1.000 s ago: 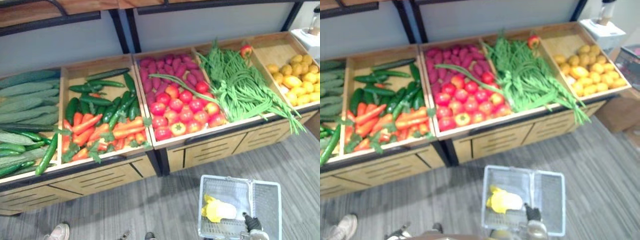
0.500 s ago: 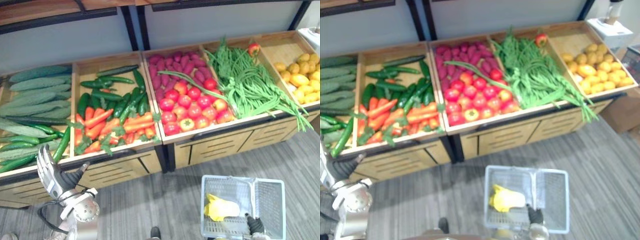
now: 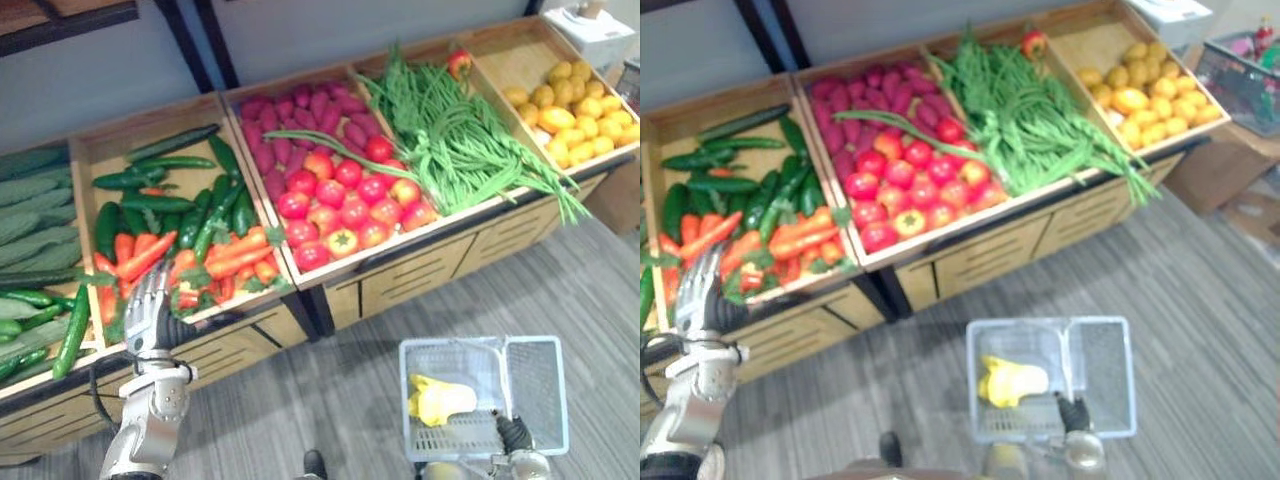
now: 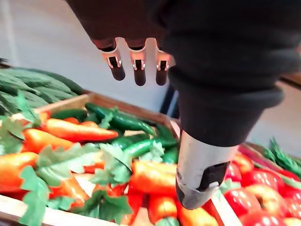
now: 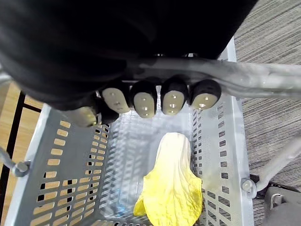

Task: Pick vegetable in the basket

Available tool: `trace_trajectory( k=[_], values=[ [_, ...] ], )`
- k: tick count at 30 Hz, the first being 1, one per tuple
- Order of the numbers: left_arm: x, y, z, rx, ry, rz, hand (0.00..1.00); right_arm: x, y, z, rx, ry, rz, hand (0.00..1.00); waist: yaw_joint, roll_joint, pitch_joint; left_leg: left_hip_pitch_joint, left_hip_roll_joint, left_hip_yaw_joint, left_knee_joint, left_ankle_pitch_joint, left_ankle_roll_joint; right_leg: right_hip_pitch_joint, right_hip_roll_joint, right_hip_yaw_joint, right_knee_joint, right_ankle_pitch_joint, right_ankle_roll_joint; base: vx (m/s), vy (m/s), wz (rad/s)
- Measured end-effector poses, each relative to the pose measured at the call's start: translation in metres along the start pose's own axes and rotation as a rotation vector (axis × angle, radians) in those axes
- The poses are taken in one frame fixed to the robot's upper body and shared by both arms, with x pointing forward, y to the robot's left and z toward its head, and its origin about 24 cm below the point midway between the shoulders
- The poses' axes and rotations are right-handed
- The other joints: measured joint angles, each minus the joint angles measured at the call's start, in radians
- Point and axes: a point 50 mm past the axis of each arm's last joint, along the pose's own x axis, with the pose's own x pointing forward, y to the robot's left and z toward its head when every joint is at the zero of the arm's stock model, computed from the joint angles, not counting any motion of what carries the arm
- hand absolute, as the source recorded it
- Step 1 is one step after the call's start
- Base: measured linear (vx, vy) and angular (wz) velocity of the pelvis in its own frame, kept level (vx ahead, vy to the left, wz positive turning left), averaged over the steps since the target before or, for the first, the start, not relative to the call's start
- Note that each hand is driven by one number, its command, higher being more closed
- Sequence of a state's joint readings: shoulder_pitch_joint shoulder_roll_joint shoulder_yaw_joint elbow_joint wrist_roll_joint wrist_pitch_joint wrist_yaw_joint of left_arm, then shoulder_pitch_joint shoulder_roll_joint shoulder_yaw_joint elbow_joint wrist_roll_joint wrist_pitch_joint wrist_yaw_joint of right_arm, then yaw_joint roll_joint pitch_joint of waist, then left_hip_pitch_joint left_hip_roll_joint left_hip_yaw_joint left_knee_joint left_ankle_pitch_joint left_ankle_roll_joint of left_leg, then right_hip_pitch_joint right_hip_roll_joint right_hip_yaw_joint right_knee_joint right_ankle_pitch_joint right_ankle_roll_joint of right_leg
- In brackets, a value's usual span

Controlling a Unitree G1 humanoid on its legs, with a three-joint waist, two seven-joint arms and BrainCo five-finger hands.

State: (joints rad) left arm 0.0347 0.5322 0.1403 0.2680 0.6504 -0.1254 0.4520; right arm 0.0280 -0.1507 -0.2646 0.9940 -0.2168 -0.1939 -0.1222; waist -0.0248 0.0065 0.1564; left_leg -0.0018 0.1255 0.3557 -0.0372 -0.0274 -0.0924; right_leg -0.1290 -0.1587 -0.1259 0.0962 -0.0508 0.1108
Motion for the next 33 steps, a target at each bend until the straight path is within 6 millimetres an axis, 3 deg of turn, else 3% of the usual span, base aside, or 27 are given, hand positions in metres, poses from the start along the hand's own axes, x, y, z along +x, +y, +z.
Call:
trace_trajectory(
  k=[9,19,26,33],
  values=[
    [0.024,-0.014,0.028,0.035,-0.141,-0.145,0.0,0.003,-0.001,0.018,-0.03,-0.077,0.005,1.0,0.0,0.003,0.036,-0.053,0.002,0.029,0.013,-0.002,-0.002,-0.071,0.003,0.032,0.008,0.012,0.004,-0.01,-0.009,-0.09],
    [0.045,-0.008,0.053,0.047,-0.236,-0.126,0.0,0.005,0.001,0.03,-0.058,-0.125,0.017,1.0,0.008,0.005,0.052,-0.08,0.015,0.069,0.049,-0.026,-0.008,-0.108,0.009,0.073,0.015,0.018,0.002,0.02,-0.007,-0.1],
    [0.061,0.005,0.058,0.029,-0.172,-0.04,0.0,0.005,0.0,0.035,-0.055,-0.139,0.011,1.0,0.025,0.001,0.066,-0.1,0.029,0.078,0.075,-0.037,-0.013,-0.13,0.016,0.109,0.031,0.018,0.002,0.01,-0.007,-0.06],
    [0.073,0.027,0.043,-0.015,-0.03,0.105,0.0,0.005,0.0,0.035,-0.052,-0.139,0.011,1.0,0.032,-0.006,0.077,-0.103,0.029,0.073,0.075,-0.037,-0.013,-0.13,0.014,0.108,0.031,0.018,0.002,0.0,-0.001,0.0]
  ],
)
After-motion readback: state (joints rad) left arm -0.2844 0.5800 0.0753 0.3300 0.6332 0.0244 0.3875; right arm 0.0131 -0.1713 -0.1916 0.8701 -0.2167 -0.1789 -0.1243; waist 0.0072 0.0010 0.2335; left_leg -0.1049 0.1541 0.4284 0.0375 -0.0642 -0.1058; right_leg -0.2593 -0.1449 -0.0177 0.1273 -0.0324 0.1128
